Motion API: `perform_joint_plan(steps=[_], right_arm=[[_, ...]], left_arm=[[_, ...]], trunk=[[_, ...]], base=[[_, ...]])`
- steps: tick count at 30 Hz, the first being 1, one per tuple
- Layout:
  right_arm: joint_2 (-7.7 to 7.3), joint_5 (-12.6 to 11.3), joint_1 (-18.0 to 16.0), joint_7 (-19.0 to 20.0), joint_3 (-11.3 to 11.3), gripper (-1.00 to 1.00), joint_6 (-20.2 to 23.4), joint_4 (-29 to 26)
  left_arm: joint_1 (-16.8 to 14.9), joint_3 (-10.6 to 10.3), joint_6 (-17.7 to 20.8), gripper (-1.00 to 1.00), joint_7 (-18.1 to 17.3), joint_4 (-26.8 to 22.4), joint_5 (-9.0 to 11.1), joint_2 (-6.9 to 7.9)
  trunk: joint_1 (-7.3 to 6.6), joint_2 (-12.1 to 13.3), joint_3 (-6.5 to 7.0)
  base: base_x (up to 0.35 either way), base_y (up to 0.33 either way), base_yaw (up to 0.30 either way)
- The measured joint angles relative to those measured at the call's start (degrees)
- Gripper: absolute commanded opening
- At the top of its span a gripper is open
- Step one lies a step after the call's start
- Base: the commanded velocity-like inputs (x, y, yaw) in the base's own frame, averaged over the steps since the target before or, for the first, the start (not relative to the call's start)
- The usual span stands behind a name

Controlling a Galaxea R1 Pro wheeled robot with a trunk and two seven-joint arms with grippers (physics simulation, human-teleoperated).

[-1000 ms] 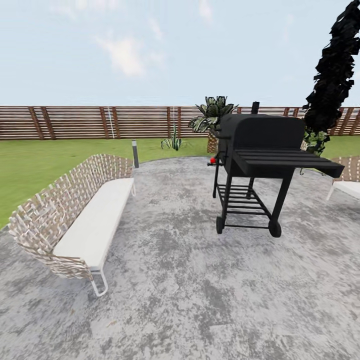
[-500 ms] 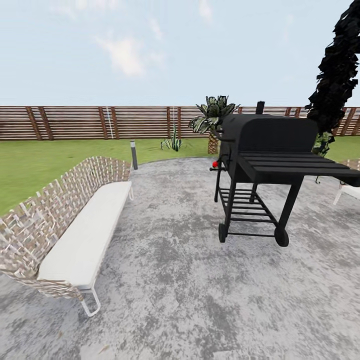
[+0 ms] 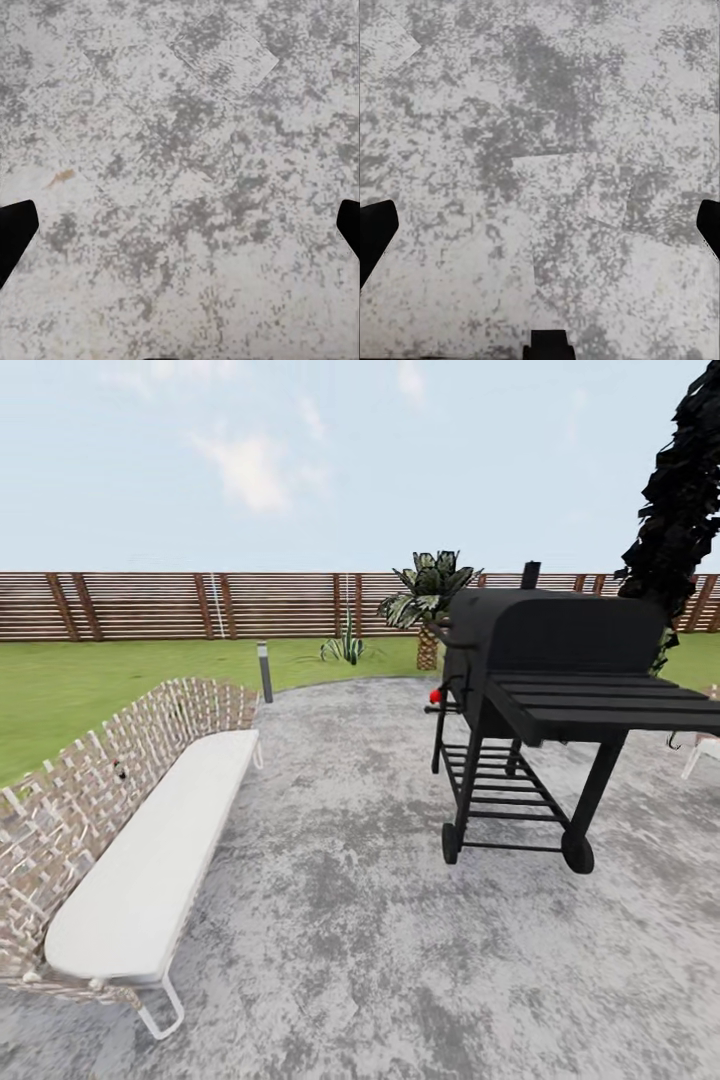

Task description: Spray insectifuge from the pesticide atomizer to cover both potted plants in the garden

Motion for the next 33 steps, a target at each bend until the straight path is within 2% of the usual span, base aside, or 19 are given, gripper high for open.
perform_joint_plan(steps=[6, 33], right_arm=[[-0.04, -0.1, 0.0, -0.1, -0.1, 1.0, 0.0, 0.0], [-0.05, -0.2, 0.0, -0.1, -0.2, 1.0, 0.0, -0.2]], left_arm=[[0.0, 0.0, -2.1, 1.0, 0.0, 0.2, 0.1, 0.02], [0.0, 0.0, -2.4, 1.0, 0.0, 0.9, 0.1, 0.0]], trunk=[[0.0, 0.0, 0.0], [0.0, 0.0, 0.0]], base=[[0.336, 0.0, 0.0], [0.336, 0.0, 0.0]])
